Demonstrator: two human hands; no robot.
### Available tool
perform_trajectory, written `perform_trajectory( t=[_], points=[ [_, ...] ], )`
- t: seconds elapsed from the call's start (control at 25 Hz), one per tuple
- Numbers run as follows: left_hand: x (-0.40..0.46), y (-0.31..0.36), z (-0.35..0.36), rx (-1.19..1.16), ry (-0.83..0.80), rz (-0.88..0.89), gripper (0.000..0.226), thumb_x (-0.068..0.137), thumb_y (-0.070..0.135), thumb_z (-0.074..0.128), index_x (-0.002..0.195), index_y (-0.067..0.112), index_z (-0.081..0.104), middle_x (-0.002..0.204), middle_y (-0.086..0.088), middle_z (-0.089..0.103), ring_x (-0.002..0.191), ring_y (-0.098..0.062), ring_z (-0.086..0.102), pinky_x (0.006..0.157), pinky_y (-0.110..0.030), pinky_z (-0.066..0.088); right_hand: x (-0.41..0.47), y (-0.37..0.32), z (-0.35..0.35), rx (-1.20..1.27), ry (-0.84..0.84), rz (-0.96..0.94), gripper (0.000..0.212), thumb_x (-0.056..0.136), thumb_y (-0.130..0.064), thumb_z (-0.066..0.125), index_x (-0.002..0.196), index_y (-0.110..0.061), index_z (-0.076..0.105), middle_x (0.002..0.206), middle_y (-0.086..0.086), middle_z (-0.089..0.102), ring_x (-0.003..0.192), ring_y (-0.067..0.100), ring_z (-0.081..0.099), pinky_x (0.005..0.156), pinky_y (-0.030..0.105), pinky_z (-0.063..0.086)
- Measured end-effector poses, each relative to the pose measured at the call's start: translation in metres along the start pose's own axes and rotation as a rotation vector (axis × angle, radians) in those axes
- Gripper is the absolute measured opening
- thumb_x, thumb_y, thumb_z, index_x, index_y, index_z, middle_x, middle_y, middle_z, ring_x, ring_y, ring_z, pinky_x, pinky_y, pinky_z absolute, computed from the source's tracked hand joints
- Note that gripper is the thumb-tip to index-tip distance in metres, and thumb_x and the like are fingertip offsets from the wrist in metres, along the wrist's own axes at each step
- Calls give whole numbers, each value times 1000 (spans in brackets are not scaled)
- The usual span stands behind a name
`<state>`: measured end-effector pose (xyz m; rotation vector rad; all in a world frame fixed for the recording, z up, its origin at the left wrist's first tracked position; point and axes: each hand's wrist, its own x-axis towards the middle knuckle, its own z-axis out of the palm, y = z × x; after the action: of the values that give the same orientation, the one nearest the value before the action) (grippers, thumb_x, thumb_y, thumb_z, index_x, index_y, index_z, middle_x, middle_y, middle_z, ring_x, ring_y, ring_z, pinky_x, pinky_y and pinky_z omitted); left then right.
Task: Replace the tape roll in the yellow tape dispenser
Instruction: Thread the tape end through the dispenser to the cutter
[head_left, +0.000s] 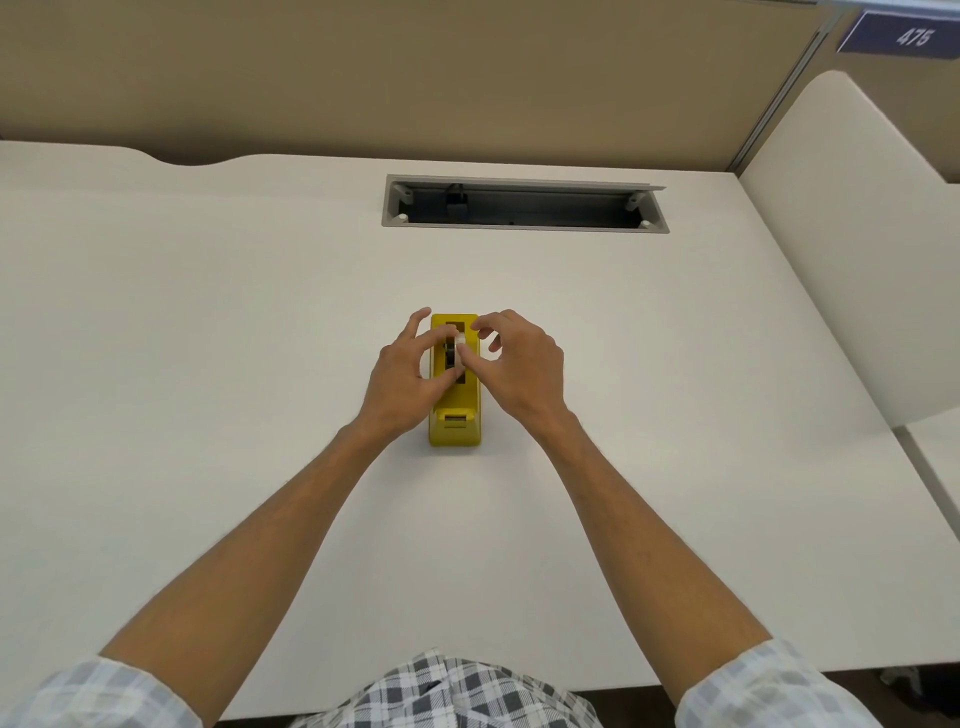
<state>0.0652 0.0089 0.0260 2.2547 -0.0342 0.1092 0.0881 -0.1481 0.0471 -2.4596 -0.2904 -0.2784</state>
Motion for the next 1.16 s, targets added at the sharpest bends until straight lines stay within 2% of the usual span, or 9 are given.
perform_trajectory(
  t=[0.24,0.44,0.56,0.64,0.8,0.88,1.04,1.16],
  points=[
    [-1,5,-1,10,15,22,46,82,32,73,125,26,58,153,0,36,125,-29,51,90,-51,52,3,0,-2,-23,15,-10,24,86,-43,66,102,-25,68,95,-11,68,73,5,62,60,23,46],
    [4,3,-1,22,-13,15,58,86,39,67,139,24,46,154,0,33,144,-20,26,106,-47,40,4,2,-3,-20,5,-14,24,85,-42,67,101,-25,68,94,-10,68,72,4,60,62,25,48],
    [7,0,-3,12,-63,60,46,90,36,62,133,20,55,149,6,42,146,-13,17,103,-53,43,3,2,-3,-21,11,-20,23,86,-42,67,100,-25,68,94,-10,68,71,4,60,62,25,49],
    [4,-1,-4,-1,-51,77,40,89,34,64,128,22,59,147,8,45,145,-12,19,104,-51,42,2,1,-2,-26,14,-21,23,86,-43,66,100,-25,68,93,-11,68,71,4,60,62,26,50],
    [-1,0,-3,-1,-44,43,41,84,28,70,123,32,57,154,3,33,131,-24,45,98,-45,47,1,-1,1,-37,-9,-18,22,89,-42,62,100,-24,70,93,-9,68,73,8,63,64,29,53],
    [0,1,-3,-5,-42,34,42,83,25,71,122,32,57,154,2,33,127,-26,48,98,-43,46,1,-2,2,-43,-35,-30,21,91,-40,60,101,-24,71,93,-9,68,74,9,64,64,29,52],
    [-1,5,-4,-84,-37,59,46,80,11,70,122,22,56,142,0,48,133,-18,44,105,-41,42,2,-1,2,-49,-67,-26,19,93,-36,58,99,-25,72,95,-9,67,75,11,64,65,30,50],
    [-2,6,-6,-125,-32,83,54,78,8,70,128,17,51,130,1,58,128,-10,49,106,-39,42,4,-1,3,-50,-66,-15,18,93,-34,58,98,-24,72,96,-9,67,76,11,65,65,30,51]
  ],
)
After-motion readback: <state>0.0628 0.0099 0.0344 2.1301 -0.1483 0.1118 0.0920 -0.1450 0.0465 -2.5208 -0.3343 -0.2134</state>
